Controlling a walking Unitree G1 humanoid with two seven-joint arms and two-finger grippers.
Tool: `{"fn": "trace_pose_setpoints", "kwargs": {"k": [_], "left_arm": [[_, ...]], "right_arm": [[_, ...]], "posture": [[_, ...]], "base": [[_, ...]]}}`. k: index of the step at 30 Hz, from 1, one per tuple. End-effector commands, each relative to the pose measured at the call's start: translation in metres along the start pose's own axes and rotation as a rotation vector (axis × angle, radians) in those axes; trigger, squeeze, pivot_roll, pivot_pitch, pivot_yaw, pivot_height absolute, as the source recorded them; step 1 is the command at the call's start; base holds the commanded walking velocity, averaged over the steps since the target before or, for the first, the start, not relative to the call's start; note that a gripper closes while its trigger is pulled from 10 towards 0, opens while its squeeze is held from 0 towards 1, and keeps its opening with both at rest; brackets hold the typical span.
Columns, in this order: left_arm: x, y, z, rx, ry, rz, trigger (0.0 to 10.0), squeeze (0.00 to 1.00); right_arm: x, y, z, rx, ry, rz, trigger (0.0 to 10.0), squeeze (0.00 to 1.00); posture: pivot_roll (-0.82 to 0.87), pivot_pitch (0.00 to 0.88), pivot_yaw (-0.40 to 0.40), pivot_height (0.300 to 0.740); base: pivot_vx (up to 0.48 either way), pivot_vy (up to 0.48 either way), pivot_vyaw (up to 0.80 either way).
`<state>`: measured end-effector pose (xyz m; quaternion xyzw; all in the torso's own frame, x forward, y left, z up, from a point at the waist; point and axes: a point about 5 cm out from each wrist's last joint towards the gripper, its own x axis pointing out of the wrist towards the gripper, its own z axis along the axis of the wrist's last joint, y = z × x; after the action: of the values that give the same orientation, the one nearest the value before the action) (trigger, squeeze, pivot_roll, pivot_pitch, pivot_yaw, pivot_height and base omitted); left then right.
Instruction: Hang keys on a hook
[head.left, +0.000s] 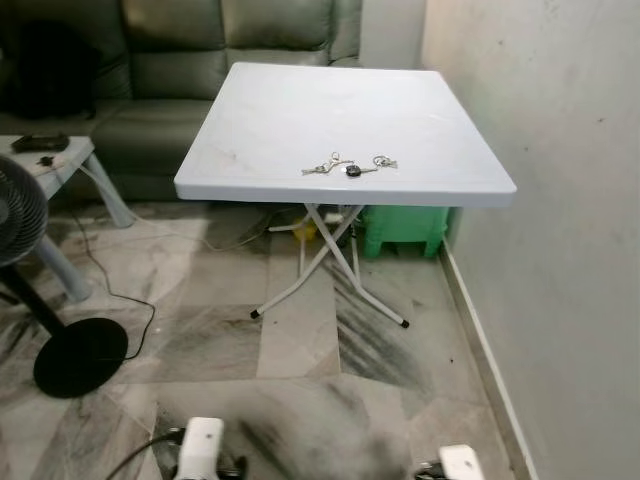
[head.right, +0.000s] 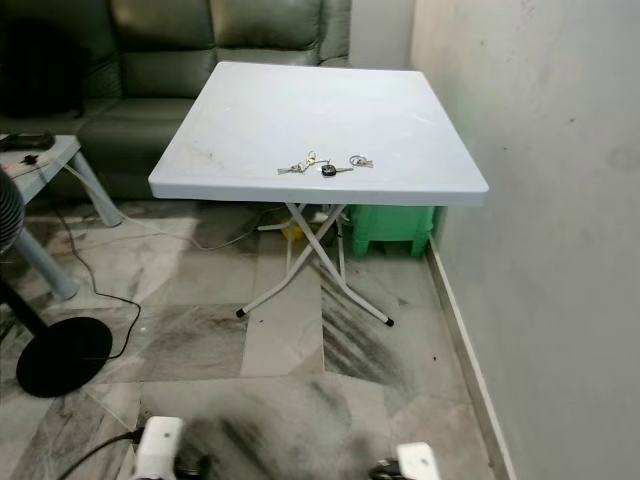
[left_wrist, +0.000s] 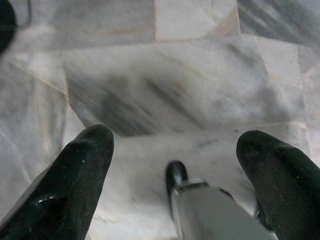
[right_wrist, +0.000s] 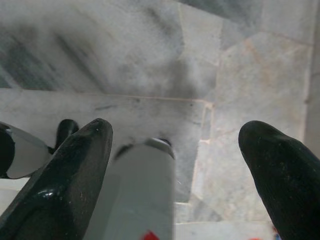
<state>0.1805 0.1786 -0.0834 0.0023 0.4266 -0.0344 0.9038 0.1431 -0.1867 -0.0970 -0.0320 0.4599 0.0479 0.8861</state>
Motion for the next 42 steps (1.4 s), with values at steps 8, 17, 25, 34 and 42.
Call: {"fn": "trace_pose_setpoints", "kwargs": {"k": [8, 17, 25, 34, 42], "left_arm": [[0.001, -0.010, -0.001, -0.008, 0.009, -0.021, 10.0, 0.00], [0.002, -0.010, 0.001, -0.012, -0.002, -0.018, 10.0, 0.00], [0.002, -0.011, 0.005, -0.003, -0.035, -0.029, 10.0, 0.00], [0.007, -0.018, 0.035, -0.023, -0.158, -0.098, 10.0, 0.00], [0.009, -0.021, 0.067, -0.038, -0.289, -0.123, 10.0, 0.00]], "right_arm": [[-0.002, -0.010, -0.004, 0.010, 0.014, -0.028, 10.0, 0.00], [-0.002, -0.010, -0.003, 0.009, 0.016, -0.027, 10.0, 0.00], [-0.002, -0.012, 0.000, 0.026, -0.015, -0.030, 10.0, 0.00], [0.004, -0.020, 0.040, 0.019, -0.156, -0.023, 10.0, 0.00], [0.007, -0.013, 0.067, 0.002, -0.271, 0.010, 10.0, 0.00]], "posture": [[-0.02, 0.000, 0.006, 0.740], [-0.02, 0.000, 0.002, 0.740], [-0.01, 0.000, 0.001, 0.740], [-0.02, 0.000, 0.004, 0.740], [-0.01, 0.000, 0.003, 0.740]], "base": [[0.000, 0.433, 0.00], [0.000, 0.322, 0.00], [0.000, 0.000, 0.00], [0.000, 0.000, 0.00], [0.000, 0.000, 0.00]]}}
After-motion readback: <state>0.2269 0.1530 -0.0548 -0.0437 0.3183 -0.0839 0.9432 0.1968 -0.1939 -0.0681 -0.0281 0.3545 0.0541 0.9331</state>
